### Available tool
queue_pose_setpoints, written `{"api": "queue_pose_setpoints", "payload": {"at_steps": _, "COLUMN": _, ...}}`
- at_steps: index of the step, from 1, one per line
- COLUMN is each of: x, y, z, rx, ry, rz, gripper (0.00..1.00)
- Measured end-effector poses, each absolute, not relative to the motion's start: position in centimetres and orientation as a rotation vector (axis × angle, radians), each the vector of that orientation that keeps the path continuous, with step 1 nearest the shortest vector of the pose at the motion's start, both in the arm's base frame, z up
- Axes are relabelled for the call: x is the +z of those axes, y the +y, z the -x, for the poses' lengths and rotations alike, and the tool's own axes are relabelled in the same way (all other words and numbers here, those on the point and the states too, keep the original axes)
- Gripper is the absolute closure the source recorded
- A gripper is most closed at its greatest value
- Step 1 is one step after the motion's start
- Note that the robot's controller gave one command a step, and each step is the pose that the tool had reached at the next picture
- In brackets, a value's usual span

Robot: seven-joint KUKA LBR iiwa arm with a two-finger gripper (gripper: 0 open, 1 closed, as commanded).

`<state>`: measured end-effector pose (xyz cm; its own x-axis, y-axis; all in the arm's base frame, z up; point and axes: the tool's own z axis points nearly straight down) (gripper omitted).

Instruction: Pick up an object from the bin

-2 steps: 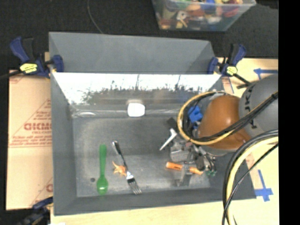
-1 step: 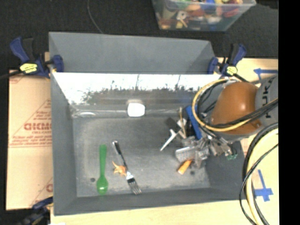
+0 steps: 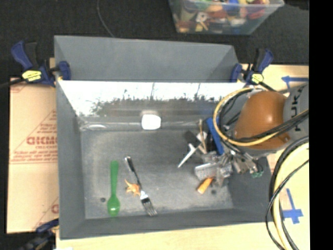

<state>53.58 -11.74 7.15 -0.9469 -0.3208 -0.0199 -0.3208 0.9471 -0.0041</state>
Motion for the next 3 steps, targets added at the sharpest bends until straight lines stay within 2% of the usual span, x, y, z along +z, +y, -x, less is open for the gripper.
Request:
{"api": "queue_pose_setpoints", "payload": {"at_steps": 1, "x": 7.6, "y": -11.7, "z": -53.6, "rx": 0.0, "ry": 3.078, "rz": 0.505, "gripper": 1.0}}
{"api": "queue_pose_setpoints", "payload": {"at_steps": 2, "x": 9.3, "y": -11.6, "z": -53.4, "rx": 0.006, "ry": 3.086, "rz": 0.504, "gripper": 1.0}}
{"api": "queue_pose_setpoints", "payload": {"at_steps": 3, "x": 12.8, "y": -11.8, "z": -53.6, "rx": -0.002, "ry": 3.08, "rz": 0.5, "gripper": 1.0}}
